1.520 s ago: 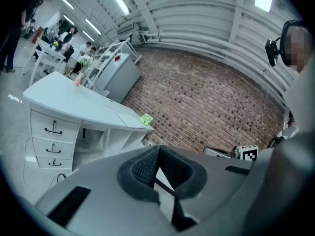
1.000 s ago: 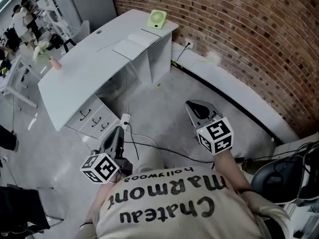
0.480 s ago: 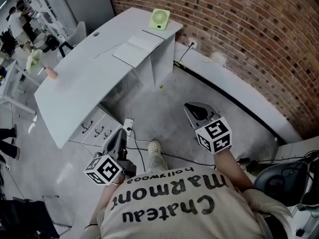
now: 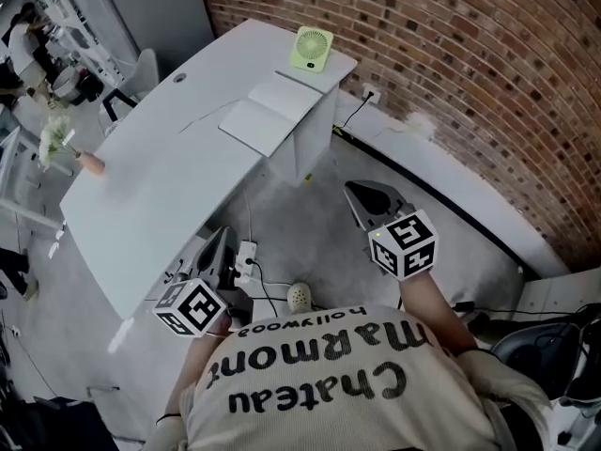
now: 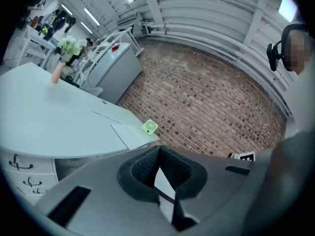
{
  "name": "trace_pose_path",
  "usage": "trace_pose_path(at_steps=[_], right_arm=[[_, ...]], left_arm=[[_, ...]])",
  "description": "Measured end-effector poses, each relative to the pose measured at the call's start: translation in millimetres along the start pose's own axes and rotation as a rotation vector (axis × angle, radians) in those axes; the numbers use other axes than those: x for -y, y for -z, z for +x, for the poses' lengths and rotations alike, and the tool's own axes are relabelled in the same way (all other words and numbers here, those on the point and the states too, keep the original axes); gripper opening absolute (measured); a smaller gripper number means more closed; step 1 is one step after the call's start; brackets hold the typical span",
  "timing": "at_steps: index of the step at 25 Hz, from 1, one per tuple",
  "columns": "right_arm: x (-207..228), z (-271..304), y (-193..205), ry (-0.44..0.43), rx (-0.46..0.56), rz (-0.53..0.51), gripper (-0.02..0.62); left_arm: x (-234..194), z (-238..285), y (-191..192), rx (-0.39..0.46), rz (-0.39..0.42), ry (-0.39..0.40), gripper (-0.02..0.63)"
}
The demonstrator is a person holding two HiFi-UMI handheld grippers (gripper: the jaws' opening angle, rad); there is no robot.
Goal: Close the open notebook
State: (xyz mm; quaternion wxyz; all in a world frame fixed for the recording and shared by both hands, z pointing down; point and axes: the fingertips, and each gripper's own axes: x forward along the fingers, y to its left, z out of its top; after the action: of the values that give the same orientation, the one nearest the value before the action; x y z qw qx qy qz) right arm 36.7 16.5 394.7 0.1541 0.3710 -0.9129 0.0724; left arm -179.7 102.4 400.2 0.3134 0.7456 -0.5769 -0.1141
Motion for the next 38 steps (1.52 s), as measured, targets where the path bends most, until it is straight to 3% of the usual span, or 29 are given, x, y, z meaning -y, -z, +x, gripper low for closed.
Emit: trace_pose_path(at_steps=[7,14,16,22,28,34,38], right_arm=[[10.8,58.2,-28.2,-0.005,0.021,0.016,0.003],[8.9,126.2,11.8,-0.092,-0.067,0.189,0.005],[6.6,145.6,27.7,-0.114,-0.111,0.192,0.044],[-0.8,199.9,65.6,-0.176,-0.243,0.116,0.109],[-14.4,250.0,71.8,-0.230,-0.312,0.046,0.183],[-21.7,287.9,74.8,-0.257,-0.356,-0.130,0.189],[-26.6,307.5,85.9,-0.266,-0.399,-0.333,0.193]], left_arm=[[-27.7,36.2,-41.3,-0.010,0.015,0.034,0.002],[-66.5,47.5,-52.4,-0.010,0.008,-0.001,0.002],[-78.7,43.7,-47.8,-0.018,-0.002,-0.027,0.002],[-113.6,17.9,-39.6,-0.014,-0.038,-0.134,0.002],[-145.4,-15.7,-40.1,0.023,-0.077,-0.239,0.002],[-162.8,-40.1,-34.7,0.056,-0.121,-0.318,0.002],[-170.2,-55.7,-33.8,0.072,-0.139,-0.372,0.002]])
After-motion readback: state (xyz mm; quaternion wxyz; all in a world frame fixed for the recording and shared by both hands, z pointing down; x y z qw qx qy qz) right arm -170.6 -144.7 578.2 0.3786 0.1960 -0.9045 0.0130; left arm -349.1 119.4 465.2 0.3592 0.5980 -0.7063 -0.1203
